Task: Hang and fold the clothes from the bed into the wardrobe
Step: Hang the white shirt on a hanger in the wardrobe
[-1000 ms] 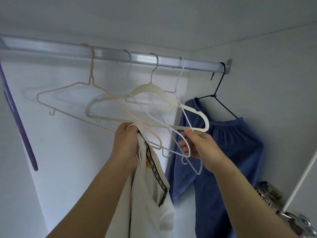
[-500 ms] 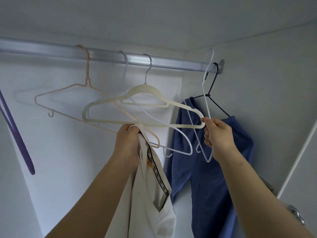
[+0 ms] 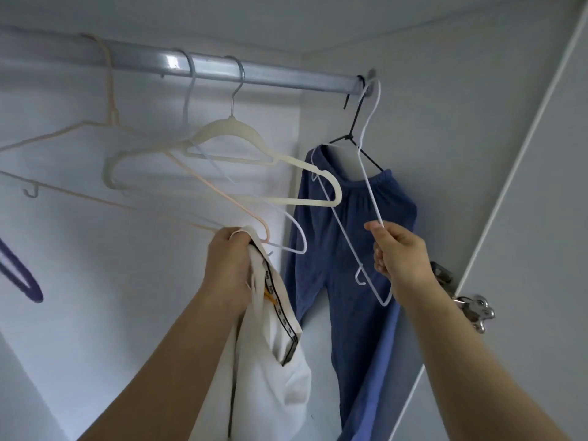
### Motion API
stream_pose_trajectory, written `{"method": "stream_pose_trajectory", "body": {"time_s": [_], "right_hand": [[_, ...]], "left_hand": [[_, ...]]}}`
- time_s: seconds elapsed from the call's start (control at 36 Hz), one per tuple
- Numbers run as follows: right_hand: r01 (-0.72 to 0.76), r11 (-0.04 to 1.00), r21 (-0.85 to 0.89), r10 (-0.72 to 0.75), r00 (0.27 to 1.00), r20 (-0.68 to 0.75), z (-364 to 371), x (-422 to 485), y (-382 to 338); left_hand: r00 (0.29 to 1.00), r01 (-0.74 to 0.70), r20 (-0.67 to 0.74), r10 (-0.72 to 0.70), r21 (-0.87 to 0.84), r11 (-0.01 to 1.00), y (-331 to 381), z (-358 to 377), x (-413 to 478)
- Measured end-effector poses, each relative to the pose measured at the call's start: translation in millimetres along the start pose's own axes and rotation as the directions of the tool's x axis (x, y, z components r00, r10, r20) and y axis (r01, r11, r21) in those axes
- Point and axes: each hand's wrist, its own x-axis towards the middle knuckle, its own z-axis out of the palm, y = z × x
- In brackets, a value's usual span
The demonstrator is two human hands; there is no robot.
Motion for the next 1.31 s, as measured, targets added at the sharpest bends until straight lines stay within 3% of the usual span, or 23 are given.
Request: {"method": "stream_pose_trajectory", "body": {"time_s": [0.25, 0.56, 0.78, 1.14, 1.31], "right_hand": [[0.002, 1.0, -0.003, -0.003, 0.998, -0.07, -28, -52, 16], [0.013, 0.997, 0.078, -0.005, 0.995, -0.098, -110, -119, 1], [0.001, 1.0, 0.024, 0.002, 0.995, -0.095, -182, -182, -13], [-0.021, 0.999, -0.026, 0.02, 0.999, -0.03, -252, -261, -28], [0.008, 0.999, -0.04, -0.007, 1.0, 0.025, -269, -274, -35]], "left_hand": [[0.993, 0.097, 0.06, -0.1, 0.045, 0.994, -25, 0, -36], [0.984, 0.043, 0.17, -0.057, 0.084, 0.996, -32, 37, -105], [0.972, -0.024, 0.237, -0.005, 0.119, 0.993, -23, 77, -179], [0.903, -0.043, 0.43, -0.013, 0.12, 0.992, -15, 110, -238], [0.91, -0.045, 0.415, 0.001, 0.097, 0.994, -11, 118, -248]]}}
